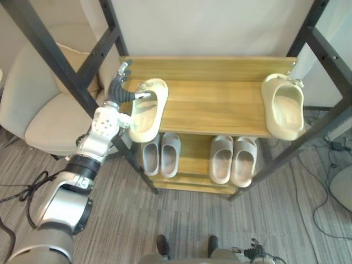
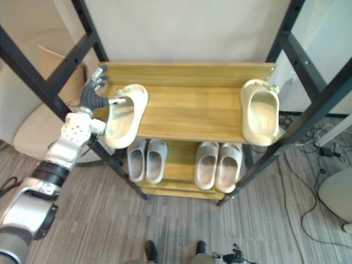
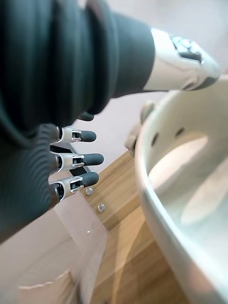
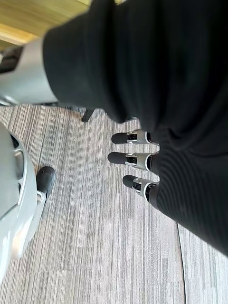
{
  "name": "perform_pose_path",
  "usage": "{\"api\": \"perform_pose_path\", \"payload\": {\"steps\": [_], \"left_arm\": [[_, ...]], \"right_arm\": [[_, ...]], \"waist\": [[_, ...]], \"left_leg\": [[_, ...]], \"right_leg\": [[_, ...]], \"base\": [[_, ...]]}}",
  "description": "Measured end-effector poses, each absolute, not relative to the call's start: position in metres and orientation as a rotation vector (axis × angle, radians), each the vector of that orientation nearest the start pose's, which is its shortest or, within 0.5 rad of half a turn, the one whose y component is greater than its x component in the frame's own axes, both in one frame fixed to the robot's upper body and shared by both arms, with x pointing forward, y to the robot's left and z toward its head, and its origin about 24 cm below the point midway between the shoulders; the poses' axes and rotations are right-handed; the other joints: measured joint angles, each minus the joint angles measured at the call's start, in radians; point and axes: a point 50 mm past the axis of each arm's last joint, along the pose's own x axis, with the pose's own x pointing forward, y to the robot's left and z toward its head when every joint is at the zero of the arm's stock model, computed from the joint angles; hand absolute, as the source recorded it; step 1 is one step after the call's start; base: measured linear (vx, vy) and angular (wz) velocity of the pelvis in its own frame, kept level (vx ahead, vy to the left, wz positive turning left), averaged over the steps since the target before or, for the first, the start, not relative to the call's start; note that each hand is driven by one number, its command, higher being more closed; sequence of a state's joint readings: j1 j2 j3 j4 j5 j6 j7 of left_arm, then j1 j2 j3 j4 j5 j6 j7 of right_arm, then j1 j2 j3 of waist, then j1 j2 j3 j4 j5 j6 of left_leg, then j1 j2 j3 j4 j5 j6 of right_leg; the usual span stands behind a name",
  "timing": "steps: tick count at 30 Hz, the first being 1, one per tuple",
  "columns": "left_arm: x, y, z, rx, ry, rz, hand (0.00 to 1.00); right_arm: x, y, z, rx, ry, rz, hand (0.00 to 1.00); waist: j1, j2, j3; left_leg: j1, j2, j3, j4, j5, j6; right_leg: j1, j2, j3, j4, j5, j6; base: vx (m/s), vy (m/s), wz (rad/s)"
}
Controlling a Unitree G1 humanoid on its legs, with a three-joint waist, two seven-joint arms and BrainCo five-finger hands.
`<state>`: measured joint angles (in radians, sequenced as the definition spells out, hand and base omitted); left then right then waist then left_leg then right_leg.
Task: Organize the slippers on the shoe rack
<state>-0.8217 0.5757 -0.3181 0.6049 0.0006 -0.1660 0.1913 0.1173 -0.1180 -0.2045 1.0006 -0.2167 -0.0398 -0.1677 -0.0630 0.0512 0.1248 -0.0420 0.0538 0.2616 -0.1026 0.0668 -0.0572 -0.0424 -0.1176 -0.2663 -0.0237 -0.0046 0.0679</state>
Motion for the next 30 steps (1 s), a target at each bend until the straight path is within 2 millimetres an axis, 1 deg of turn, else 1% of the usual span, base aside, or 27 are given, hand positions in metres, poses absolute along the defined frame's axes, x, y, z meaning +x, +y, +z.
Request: {"api": "perform_pose_path", "payload": {"steps": [7, 8, 10, 17, 19, 26, 30], "left_arm": [[0.384, 0.2, 0.187, 0.831, -0.363, 0.065, 0.0], [0.384, 0.2, 0.187, 0.838, -0.362, 0.067, 1.0], [0.386, 0.203, 0.186, 0.88, -0.355, 0.091, 1.0], [0.392, 0.205, 0.194, 0.877, -0.344, 0.144, 1.0], [0.393, 0.205, 0.197, 0.861, -0.348, 0.167, 1.0], [0.395, 0.205, 0.195, 0.812, -0.329, 0.189, 1.0], [0.397, 0.2, 0.194, 0.752, -0.323, 0.194, 1.0]], "right_arm": [[0.09, -0.233, -0.152, -0.283, 1.062, -0.315, 0.0], [0.09, -0.233, -0.152, -0.282, 1.062, -0.316, 0.0], [0.09, -0.233, -0.151, -0.276, 1.057, -0.324, 0.0], [0.092, -0.233, -0.151, -0.269, 1.049, -0.33, 0.0], [0.092, -0.232, -0.151, -0.266, 1.048, -0.331, 0.0], [0.092, -0.23, -0.152, -0.237, 1.051, -0.349, 0.0], [0.091, -0.23, -0.152, -0.221, 1.052, -0.367, 0.0]], "waist": [[-0.001, 0.003, 0.003], [-0.001, 0.003, 0.003], [-0.001, 0.004, 0.006], [-0.001, 0.003, 0.021], [-0.001, 0.002, 0.021], [-0.003, 0.002, 0.021], [-0.005, 0.002, 0.021]], "left_leg": [[-0.011, 0.004, 0.0, 0.0, 0.004, -0.002], [-0.011, 0.005, 0.001, 0.0, 0.004, -0.003], [-0.011, 0.008, 0.002, 0.0, 0.006, -0.005], [-0.02, 0.011, 0.004, 0.0, 0.009, -0.01], [-0.027, 0.012, 0.003, 0.0, 0.013, -0.014], [-0.026, 0.011, 0.004, 0.0, 0.014, -0.014], [-0.026, 0.008, 0.005, 0.0, 0.017, -0.009]], "right_leg": [[-0.013, 0.004, 0.002, 0.003, 0.002, -0.002], [-0.013, 0.004, 0.003, 0.003, 0.002, -0.002], [-0.014, 0.007, 0.005, 0.003, 0.004, -0.005], [-0.025, 0.011, 0.014, 0.003, 0.013, -0.01], [-0.032, 0.011, 0.015, 0.001, 0.019, -0.01], [-0.029, 0.011, 0.016, -0.002, 0.023, -0.007], [-0.027, 0.01, 0.017, -0.006, 0.032, -0.004]], "base": [[0.0, 0.0, 0.0], [0.0, 0.0, 0.0], [0.0, 0.0, 0.0], [0.0, 0.0, -0.01], [0.0, 0.0, 0.0], [0.01, 0.002, 0.0], [0.03, 0.006, 0.0]]}}
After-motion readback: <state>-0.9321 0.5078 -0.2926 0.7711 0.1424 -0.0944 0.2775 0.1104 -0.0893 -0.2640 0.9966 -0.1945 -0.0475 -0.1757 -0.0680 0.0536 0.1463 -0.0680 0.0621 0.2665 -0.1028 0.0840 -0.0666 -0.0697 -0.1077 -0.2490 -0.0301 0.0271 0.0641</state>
